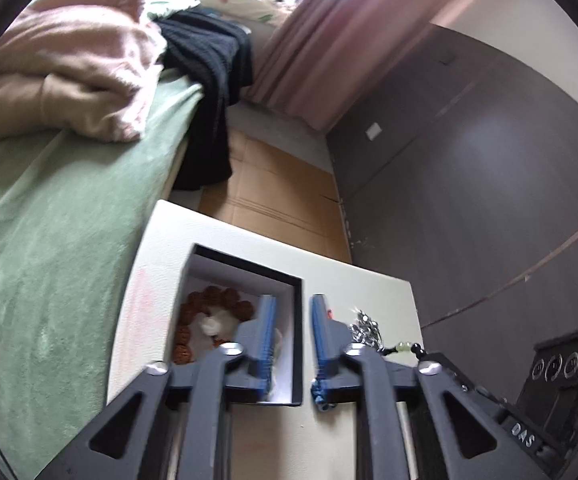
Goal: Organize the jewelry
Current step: 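Carry the beaded bracelet with the left gripper into the black box and release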
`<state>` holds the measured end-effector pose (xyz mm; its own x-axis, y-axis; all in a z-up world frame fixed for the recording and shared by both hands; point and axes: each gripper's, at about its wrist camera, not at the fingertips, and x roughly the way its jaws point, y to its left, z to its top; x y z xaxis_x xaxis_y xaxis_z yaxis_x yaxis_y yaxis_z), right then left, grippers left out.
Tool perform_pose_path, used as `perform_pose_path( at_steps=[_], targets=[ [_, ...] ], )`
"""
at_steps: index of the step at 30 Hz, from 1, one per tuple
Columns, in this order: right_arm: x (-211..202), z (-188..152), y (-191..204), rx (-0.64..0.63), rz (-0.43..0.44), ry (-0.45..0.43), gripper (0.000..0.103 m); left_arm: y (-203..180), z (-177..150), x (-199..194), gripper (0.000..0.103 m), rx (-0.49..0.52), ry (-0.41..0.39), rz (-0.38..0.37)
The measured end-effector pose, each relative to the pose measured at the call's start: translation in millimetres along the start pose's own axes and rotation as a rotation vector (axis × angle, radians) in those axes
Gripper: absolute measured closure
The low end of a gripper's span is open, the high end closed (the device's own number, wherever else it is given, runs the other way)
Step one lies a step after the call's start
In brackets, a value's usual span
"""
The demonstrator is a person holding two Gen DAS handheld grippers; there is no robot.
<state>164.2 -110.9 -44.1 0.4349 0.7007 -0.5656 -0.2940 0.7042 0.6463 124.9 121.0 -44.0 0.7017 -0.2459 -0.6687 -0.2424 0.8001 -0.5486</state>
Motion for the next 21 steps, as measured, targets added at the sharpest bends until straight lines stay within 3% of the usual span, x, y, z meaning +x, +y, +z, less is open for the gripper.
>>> perform_pose_path(
  at_steps=[2, 4, 15, 16, 19, 21],
  targets=[
    [4, 0, 6, -0.008, 0.026, 0.002, 0.094, 8, 4, -6, 0.042, -0.031, -0.036, 0.009],
    [9, 1, 13, -0.018, 0.053, 0.002, 0.094, 12, 7, -15, 0.031, -0.041, -0.082, 0.024],
    [47, 6, 53, -0.069, 0.178, 0.013, 0.093, 32, 20, -24, 0.028, -0.071, -0.141, 0.052],
    [51, 6, 53, -0.068, 0.169, 0.034, 0.087, 32, 20, -25, 0.028, -0.066, -0.144, 0.054],
    [52, 5, 41, -0.024, 0.117, 0.042, 0.047, 24, 17, -25, 0.028, -0.035, -0.160, 0.053],
    [45, 5, 30, 0.002, 0.077, 0.015, 0.041, 18, 16, -25, 0.028, -0.015, -0.171, 0.049]
  ],
)
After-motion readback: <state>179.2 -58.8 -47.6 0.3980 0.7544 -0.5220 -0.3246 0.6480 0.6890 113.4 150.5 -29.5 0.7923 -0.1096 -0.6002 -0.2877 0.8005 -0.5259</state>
